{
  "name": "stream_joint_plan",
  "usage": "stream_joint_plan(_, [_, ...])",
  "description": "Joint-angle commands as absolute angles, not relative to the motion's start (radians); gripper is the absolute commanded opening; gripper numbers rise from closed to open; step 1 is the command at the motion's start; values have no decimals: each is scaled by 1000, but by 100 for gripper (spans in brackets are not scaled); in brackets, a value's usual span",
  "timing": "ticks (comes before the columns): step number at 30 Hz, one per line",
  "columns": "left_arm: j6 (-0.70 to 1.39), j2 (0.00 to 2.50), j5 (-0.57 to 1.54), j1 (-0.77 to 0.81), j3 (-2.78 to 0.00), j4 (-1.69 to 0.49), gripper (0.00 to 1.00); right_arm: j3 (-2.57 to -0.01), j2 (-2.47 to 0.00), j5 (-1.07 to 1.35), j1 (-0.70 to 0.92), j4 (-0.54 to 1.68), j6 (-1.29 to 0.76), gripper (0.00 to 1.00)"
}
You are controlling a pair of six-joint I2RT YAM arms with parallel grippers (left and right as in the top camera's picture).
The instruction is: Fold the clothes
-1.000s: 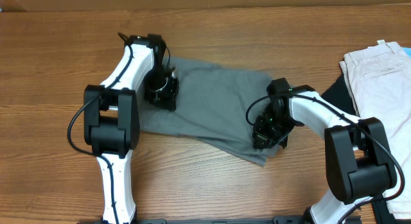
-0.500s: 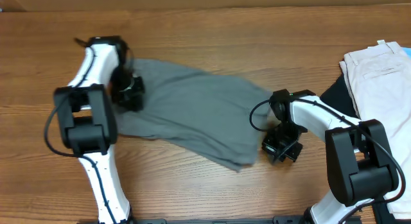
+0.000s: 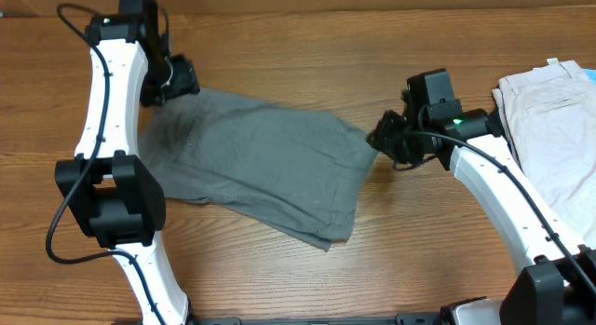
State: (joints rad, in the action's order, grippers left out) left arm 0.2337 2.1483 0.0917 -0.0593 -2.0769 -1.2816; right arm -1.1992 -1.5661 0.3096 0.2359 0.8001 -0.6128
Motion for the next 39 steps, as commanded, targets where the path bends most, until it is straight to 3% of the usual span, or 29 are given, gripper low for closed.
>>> stream_joint_plan(1, [183,2174,176,-30,-2082,-1248,56,-1199,-1626,409,238,731,-572,27])
stream_joint_plan(9, [153,2314,211,7,-2082,-1154,44,-1199,-1831,494,260,541,-604,4])
stream_joint_plan(19, [128,2417,202,-9,-2082,-1094,45,-1198,-1990,500,244,593,-636,4])
stream_joint_plan(26, [148,2516,6,-56,-2082,-1038,47,-1198,-2021,466,165,688,-662,4])
stream_joint_plan(34, [184,2528,-4,-137,-2087,-907,63,-1198,-2021,413,154,694,-655,4])
stream_joint_plan(39, [184,2511,-12,-168,-2148,-933,66,-1223,-2021,388,132,703,-654,4])
